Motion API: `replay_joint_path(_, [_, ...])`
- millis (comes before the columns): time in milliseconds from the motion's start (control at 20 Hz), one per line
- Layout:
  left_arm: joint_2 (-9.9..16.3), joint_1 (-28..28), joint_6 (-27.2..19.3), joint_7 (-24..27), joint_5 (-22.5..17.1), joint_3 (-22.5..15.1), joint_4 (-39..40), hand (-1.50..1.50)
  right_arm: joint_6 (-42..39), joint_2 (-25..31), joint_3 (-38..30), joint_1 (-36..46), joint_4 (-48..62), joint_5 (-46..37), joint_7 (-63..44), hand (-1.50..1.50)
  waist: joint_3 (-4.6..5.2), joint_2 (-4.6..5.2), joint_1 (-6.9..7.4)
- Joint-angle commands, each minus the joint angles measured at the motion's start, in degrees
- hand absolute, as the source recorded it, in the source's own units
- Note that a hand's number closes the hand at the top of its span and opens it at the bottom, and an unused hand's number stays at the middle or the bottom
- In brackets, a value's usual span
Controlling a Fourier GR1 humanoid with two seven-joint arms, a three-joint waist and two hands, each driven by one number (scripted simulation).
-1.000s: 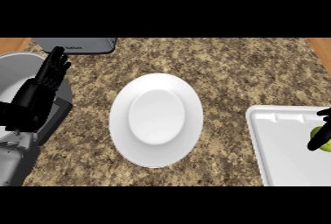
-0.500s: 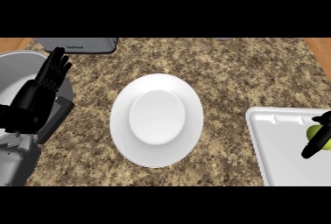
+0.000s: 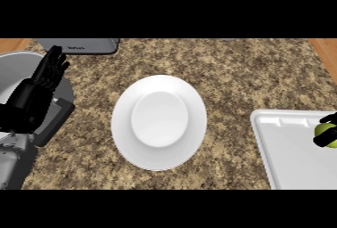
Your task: Pick the pear from the tray and place it in the plate
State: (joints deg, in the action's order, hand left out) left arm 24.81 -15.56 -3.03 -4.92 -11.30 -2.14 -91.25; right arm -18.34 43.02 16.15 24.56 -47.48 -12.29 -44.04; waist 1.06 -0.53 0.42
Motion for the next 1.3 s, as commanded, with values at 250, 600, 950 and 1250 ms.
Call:
replay_joint_path(250, [-0.08,2.77,-0.99,0.50,0.54,1.75,1.05,0.00,22.28,2.15,8.81,-9.25,-21.62,-16.47,16.65,1.50,-0.91,-1.18,-4.09])
replay_joint_path(600, [-0.47,4.08,-1.78,0.14,1.66,1.65,-1.79,0.00,31.42,7.63,6.17,-21.99,-45.58,-17.17,16.47,1.50,-0.94,-0.55,-3.97])
replay_joint_path(950, [-0.61,5.01,-0.01,0.97,0.77,1.87,-1.78,0.00,37.25,5.40,5.05,-25.58,-67.67,-16.59,17.54,1.50,-1.01,-0.35,-2.83])
replay_joint_path(1250, [-1.10,-0.50,-0.53,0.50,2.70,2.16,1.48,0.00,33.91,-0.22,9.92,-24.30,-83.91,-20.36,6.12,1.50,-0.98,0.34,-1.37])
